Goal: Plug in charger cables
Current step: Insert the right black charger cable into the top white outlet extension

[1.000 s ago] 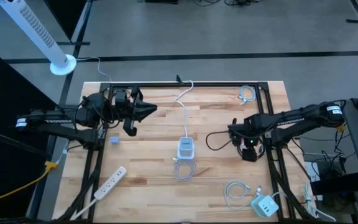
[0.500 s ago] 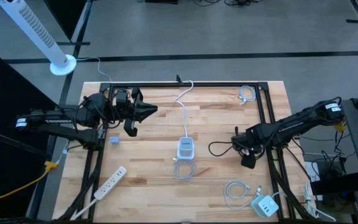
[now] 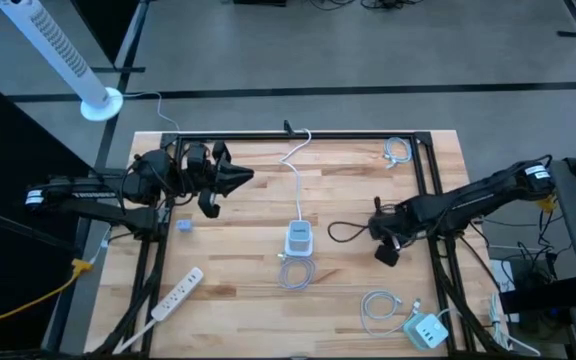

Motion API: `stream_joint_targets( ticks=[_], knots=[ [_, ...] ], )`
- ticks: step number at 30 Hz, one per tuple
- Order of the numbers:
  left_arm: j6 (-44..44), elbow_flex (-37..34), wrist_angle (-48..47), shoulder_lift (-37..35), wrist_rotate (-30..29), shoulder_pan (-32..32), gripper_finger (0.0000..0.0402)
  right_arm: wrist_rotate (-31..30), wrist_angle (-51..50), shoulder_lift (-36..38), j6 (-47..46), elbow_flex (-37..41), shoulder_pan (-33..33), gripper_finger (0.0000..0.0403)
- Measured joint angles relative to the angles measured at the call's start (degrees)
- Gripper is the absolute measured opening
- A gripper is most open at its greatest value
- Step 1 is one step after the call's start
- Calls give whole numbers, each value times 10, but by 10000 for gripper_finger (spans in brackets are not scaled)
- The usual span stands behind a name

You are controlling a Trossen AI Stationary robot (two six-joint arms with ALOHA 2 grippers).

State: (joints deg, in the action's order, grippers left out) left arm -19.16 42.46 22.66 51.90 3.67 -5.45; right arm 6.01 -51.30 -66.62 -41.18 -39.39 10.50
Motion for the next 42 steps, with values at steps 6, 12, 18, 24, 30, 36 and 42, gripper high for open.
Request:
stream_joint_targets(
  ticks=[6, 12, 18, 24, 30, 36, 42],
  knots=[
    [6, 0, -1, 14, -2, 0, 25, -76, 10, 10, 22, -105, -9, 4],
    [-8, -1, 5, 66, -49, 0, 25, -95, 23, 10, 23, -226, -53, 4],
    [-36, -1, 54, 133, -59, 0, 25, -120, 47, 9, 113, -330, -66, 4],
    [-45, -1, 154, 202, -59, 0, 25, -115, 117, 8, 226, -383, -65, 4],
    [-104, -1, 185, 256, -124, 0, 25, -90, 147, 8, 314, -394, -65, 4],
    [-168, -1, 186, 304, -132, 0, 52, -90, 148, 4, 385, -395, -66, 4],
    [-303, -1, 236, 338, -136, -5, 148, -101, 147, 4, 405, -395, -67, 4]
  ],
)
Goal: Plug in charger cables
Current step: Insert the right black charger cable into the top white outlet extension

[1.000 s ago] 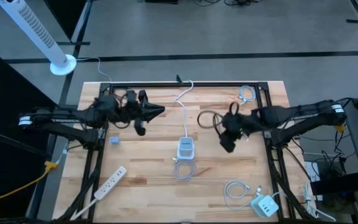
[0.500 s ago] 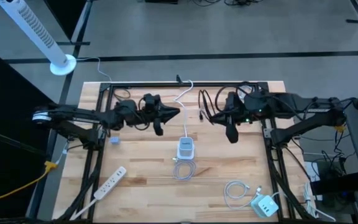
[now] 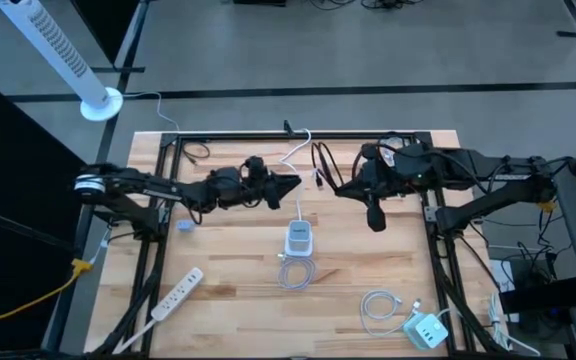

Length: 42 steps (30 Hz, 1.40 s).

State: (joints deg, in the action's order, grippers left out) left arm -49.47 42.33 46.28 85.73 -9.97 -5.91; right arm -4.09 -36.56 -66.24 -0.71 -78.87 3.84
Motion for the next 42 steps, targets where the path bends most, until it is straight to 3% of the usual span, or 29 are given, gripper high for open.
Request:
stream_joint_targets(
  ticks=[5, 10, 20, 33, 35, 37, 42],
  knots=[
    [-141, 0, 7, 38, 0, -2, 226, -27, -1, -8, 14, 0, -5, 4],
    [-189, 9, 49, 78, -1, -2, 268, -24, -1, -35, 35, 0, -8, 4],
    [-184, 68, 10, 123, 0, -2, 275, -17, 12, -72, 49, -5, -8, 4],
    [-152, 73, 6, 115, -15, -3, 272, -19, 4, -64, 43, -5, -8, 4],
    [-143, 73, 4, 113, -14, -3, 256, -19, 4, -64, 43, -5, -8, 4],
    [-134, 73, 2, 111, -10, -3, 216, -19, 4, -64, 42, -5, -8, 4],
    [-98, 75, 3, 100, 7, -3, 42, -19, 4, -63, 32, -5, -8, 4]
  ],
)
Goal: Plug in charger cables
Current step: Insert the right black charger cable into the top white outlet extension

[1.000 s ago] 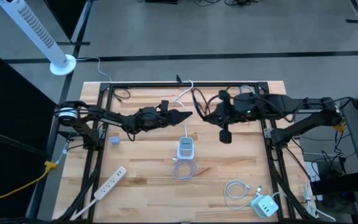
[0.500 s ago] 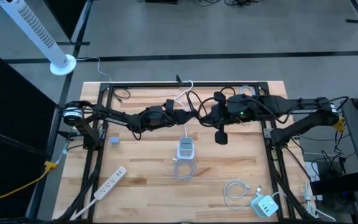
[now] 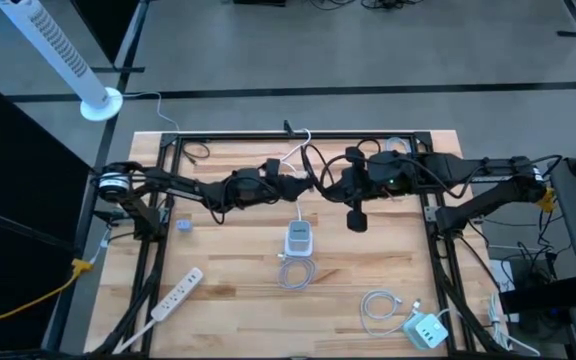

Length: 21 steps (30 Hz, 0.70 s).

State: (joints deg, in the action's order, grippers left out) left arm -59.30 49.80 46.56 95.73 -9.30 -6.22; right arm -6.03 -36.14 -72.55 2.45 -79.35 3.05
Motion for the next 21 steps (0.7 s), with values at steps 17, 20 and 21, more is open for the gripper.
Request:
stream_joint_targets(
  ticks=[17, 20, 21],
  knots=[
    [290, 0, -51, -139, 39, 3, 22, 0, -80, 33, -103, 0, 0, 115],
    [392, 0, -50, -176, 38, 4, 22, 0, -137, 52, -106, 0, 0, 140],
    [433, 0, -50, -187, 38, 5, 22, 1, -152, 59, -114, 0, 0, 147]
  ],
)
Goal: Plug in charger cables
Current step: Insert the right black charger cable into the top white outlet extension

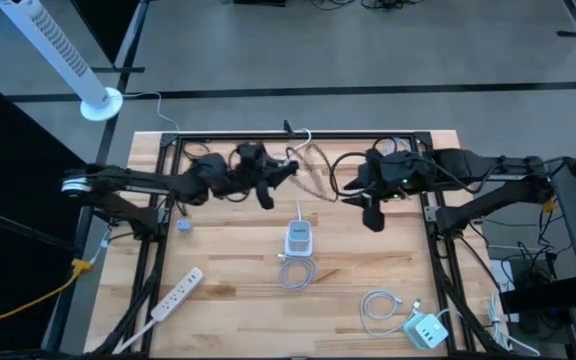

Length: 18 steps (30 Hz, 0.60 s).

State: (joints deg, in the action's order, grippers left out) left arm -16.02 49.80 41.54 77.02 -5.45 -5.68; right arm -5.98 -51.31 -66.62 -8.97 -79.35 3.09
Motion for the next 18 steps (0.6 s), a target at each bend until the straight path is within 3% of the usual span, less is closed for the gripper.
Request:
stream_joint_targets(
  ticks=[7, 14, 18],
  knots=[
    [308, 0, -4, -53, 0, 13, 22, -3, -2, 51, -19, 0, 0, 162],
    [371, 13, -12, -55, -1, 18, 22, -16, 153, 47, -17, 0, 0, 144],
    [497, 56, -83, -41, -34, 34, 22, -16, 236, 21, -61, 0, -1, 132]
  ],
)
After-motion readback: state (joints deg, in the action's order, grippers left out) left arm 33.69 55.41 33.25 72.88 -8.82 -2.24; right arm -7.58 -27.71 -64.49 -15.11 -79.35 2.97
